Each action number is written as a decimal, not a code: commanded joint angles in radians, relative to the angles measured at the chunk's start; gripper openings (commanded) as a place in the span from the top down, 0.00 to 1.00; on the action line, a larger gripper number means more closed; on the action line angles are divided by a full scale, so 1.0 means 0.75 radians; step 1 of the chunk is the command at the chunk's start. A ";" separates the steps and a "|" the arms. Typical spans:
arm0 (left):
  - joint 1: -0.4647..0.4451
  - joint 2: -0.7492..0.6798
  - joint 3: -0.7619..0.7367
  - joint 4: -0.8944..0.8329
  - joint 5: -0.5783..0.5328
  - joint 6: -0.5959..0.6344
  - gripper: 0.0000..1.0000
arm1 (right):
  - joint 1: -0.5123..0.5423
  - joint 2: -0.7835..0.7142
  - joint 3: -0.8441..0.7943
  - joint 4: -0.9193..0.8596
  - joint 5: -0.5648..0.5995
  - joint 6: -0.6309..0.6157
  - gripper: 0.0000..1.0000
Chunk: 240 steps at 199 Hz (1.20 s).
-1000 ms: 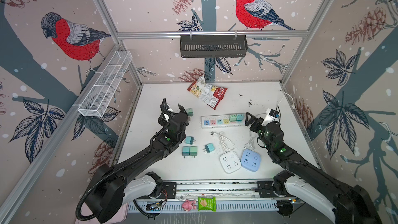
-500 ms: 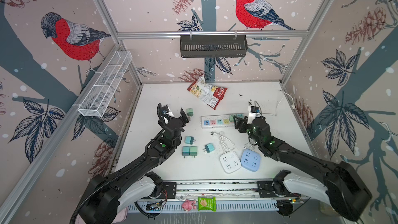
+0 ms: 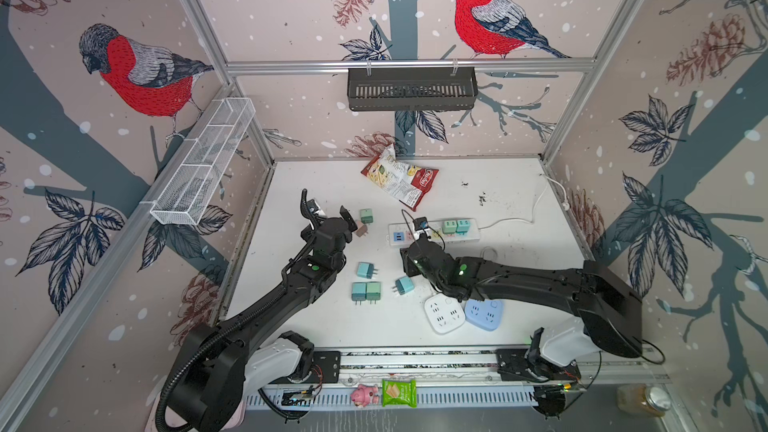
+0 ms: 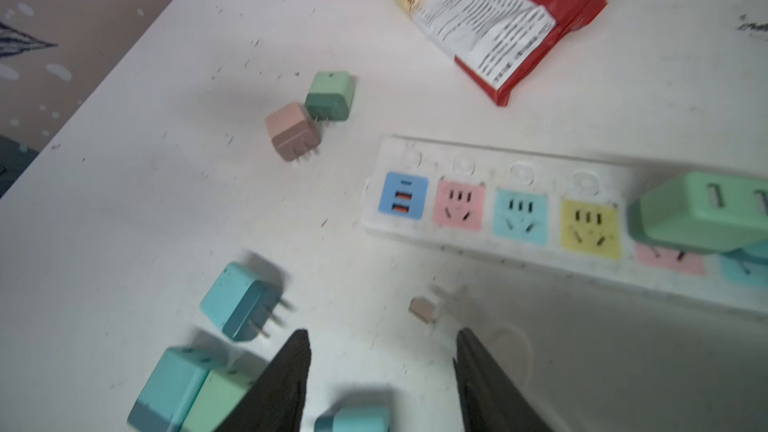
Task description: Insert the plug
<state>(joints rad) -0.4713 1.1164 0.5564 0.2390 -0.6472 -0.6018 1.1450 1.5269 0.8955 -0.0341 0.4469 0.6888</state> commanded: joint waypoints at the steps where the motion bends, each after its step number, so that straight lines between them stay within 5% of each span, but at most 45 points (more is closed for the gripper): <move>1: 0.004 -0.008 0.007 0.000 0.008 -0.015 0.03 | 0.120 0.015 -0.016 -0.161 0.108 0.197 0.42; 83: 0.003 0.003 0.030 -0.012 0.019 0.007 0.03 | 0.439 0.029 -0.137 -0.131 0.106 0.447 0.38; 240: 0.004 0.096 0.072 -0.018 0.016 0.021 0.03 | 0.179 0.243 -0.154 0.127 -0.208 0.259 0.32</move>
<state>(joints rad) -0.4713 1.1774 0.5961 0.2249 -0.6216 -0.5922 1.3014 1.6833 0.7677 0.0391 0.3454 0.9203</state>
